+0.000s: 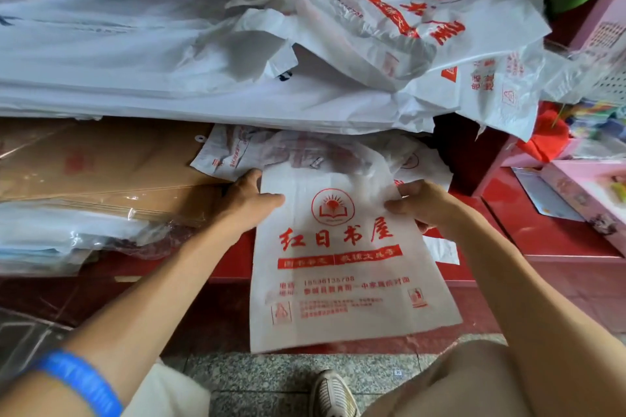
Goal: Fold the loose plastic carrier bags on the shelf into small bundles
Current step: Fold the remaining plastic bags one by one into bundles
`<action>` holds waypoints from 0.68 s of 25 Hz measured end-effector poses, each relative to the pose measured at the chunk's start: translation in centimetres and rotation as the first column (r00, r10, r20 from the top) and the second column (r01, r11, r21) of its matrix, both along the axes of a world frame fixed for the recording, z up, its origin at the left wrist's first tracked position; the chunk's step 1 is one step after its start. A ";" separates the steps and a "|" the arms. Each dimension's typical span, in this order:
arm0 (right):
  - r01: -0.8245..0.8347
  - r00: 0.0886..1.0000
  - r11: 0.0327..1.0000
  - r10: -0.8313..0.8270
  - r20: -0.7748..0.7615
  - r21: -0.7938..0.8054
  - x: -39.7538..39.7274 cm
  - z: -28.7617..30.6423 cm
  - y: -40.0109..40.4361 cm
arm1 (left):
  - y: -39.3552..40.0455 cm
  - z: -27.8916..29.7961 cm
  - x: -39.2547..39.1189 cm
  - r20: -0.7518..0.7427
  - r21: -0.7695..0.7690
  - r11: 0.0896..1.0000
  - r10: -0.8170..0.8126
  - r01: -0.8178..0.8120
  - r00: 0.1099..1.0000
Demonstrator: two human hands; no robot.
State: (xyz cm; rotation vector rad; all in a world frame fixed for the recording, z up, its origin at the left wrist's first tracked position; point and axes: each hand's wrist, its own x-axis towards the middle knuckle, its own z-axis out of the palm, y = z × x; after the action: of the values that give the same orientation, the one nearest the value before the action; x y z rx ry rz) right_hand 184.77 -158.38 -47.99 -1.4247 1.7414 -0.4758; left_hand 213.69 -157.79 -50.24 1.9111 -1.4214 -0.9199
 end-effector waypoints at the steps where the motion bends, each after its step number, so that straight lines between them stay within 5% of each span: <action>1: -0.044 0.998 0.999 0.044 -0.042 0.020 -0.4 0.0 0.2 | -0.9 -1.4 0.2 -0.056 -0.017 1.000 0.015 -0.016 0.998; 6: -0.038 0.994 0.999 0.042 -0.101 0.036 -1.6 -0.3 0.3 | -0.9 -1.2 -2.1 -0.312 -0.178 0.984 -0.044 -0.013 0.949; 11: 0.025 0.987 0.999 -0.019 -0.161 0.039 -1.5 -0.7 0.1 | -2.9 -1.1 -2.4 -0.256 -0.379 0.923 -0.032 -0.070 0.966; 14: 0.043 0.978 0.998 -0.035 -0.205 0.035 -0.9 -0.8 -0.1 | -2.8 -1.5 -1.9 0.059 -0.362 0.932 0.004 0.018 0.998; 17: 0.062 0.954 0.998 -0.062 -0.294 -0.009 -0.5 -0.8 -0.6 | -1.5 -1.1 -2.2 0.489 -0.379 0.873 -0.093 0.308 0.867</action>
State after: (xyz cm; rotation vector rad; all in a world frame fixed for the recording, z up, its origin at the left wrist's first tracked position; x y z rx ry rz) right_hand 184.31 -158.95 -48.75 -1.5040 2.0263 -0.3061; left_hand 211.45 -159.34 -51.39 1.6946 -1.9460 -0.1741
